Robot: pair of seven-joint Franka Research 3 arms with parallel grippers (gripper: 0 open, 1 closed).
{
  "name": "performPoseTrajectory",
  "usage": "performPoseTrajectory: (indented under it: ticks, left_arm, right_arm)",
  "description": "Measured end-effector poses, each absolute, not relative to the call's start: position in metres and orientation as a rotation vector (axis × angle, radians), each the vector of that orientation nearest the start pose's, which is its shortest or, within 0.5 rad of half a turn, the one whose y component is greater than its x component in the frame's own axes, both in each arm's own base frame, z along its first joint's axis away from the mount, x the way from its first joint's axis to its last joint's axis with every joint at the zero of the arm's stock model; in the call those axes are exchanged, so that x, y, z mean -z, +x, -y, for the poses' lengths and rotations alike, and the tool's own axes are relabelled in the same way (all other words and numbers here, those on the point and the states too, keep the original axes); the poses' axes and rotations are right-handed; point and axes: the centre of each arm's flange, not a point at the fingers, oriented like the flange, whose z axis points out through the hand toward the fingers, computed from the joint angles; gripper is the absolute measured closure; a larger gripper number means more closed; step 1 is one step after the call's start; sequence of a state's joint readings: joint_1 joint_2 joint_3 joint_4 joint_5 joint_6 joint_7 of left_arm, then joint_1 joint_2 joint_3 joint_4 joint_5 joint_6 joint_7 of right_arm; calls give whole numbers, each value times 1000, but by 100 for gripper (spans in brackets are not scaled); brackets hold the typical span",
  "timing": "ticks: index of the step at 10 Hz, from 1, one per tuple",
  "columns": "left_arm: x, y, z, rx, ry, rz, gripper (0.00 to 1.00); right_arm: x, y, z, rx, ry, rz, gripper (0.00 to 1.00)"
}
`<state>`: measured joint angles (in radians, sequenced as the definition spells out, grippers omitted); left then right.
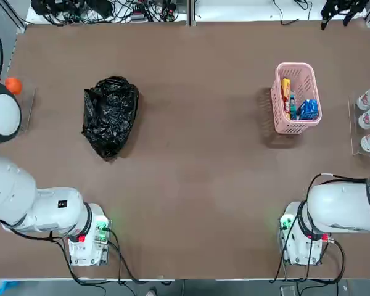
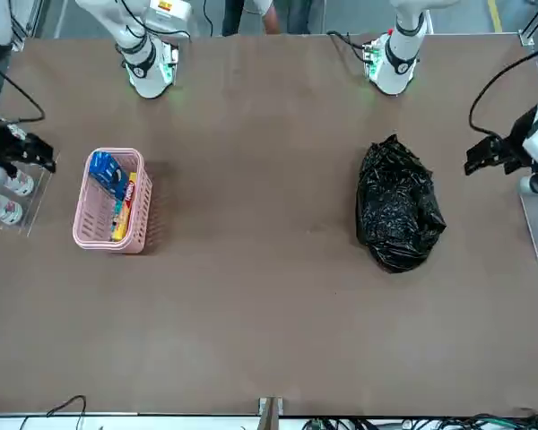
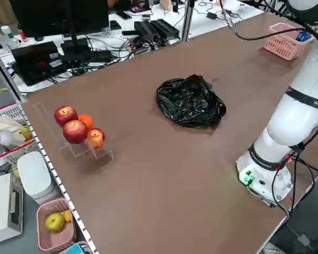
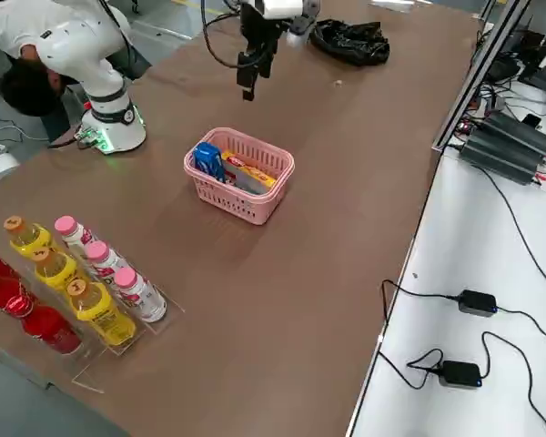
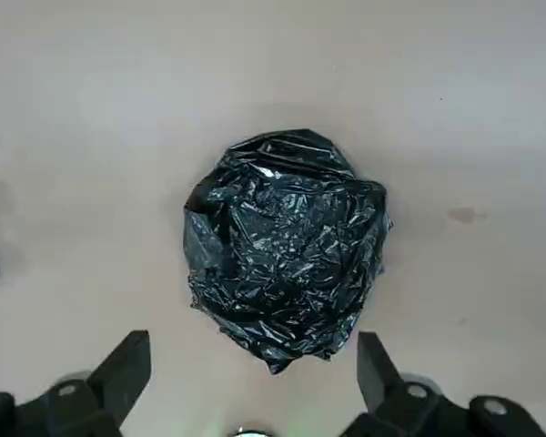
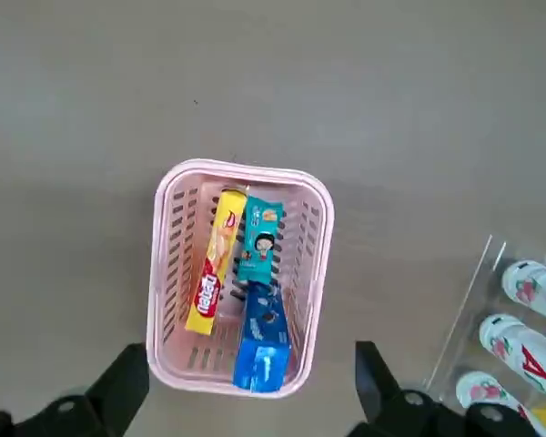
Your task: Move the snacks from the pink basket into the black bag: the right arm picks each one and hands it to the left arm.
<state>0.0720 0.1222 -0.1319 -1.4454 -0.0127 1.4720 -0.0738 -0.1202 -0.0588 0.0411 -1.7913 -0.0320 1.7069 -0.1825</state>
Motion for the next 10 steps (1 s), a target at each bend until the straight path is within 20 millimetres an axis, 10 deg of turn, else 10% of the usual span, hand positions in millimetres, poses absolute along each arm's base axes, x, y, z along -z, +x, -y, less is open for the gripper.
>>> performPoseTrajectory:
  ticks: [4,10]
  left_arm:
    - [-600,584,-4,-167,-3160,105,0]
    - [-567,599,11,-233,-3161,69,0]
  right_arm:
    - [-520,510,52,22,-3176,150,0]
    - [-444,482,95,15,-3146,68,0]
